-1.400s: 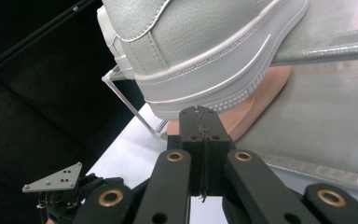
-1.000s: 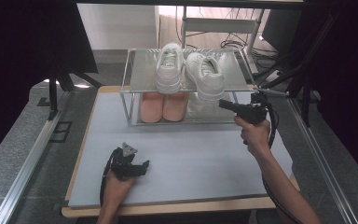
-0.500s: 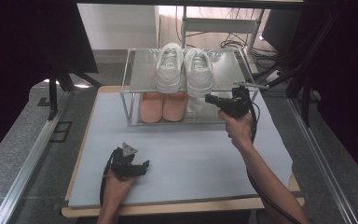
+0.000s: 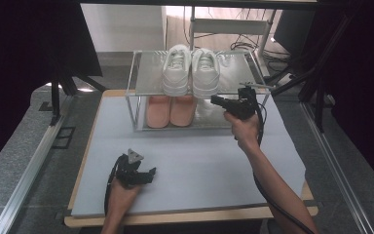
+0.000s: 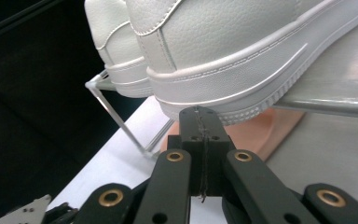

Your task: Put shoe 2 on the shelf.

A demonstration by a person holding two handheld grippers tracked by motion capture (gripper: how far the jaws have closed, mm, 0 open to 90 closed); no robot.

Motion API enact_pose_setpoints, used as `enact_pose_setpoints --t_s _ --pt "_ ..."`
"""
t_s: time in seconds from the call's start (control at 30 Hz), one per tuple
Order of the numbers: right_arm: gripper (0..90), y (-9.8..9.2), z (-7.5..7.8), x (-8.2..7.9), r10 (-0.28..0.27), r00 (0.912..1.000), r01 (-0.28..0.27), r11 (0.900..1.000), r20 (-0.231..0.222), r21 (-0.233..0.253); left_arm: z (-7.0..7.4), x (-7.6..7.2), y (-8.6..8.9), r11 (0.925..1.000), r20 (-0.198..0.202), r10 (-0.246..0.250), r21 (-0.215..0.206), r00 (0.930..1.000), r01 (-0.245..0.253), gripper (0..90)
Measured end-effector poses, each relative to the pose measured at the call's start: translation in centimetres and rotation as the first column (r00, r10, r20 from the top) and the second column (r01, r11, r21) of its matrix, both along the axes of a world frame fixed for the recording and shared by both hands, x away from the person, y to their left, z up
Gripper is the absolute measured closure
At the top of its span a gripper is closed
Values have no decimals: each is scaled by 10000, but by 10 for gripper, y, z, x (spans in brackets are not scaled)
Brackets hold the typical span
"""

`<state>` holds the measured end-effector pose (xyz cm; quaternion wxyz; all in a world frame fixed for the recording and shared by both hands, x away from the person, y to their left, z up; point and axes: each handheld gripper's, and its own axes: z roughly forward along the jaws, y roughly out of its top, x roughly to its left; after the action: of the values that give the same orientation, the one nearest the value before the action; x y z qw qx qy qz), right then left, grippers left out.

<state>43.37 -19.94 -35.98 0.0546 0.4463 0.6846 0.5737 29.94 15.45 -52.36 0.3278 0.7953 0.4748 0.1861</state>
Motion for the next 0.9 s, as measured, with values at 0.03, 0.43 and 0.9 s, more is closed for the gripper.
enact_pose_setpoints --t_s 0.03,0.43,0.9 --pt "900 2 0 0 51 10000 -51 10000 -32 0 0 0 0 10000 2 1 -5 10000 -1 174" --pt "900 14 -2 1 161 9995 -145 9981 265 -604 0 0 0 10000 7 -12 13 10000 12 174" --pt "854 10 -6 3 228 9997 -227 9991 21 -348 0 0 0 10000 -10 3 20 10000 -3 175"
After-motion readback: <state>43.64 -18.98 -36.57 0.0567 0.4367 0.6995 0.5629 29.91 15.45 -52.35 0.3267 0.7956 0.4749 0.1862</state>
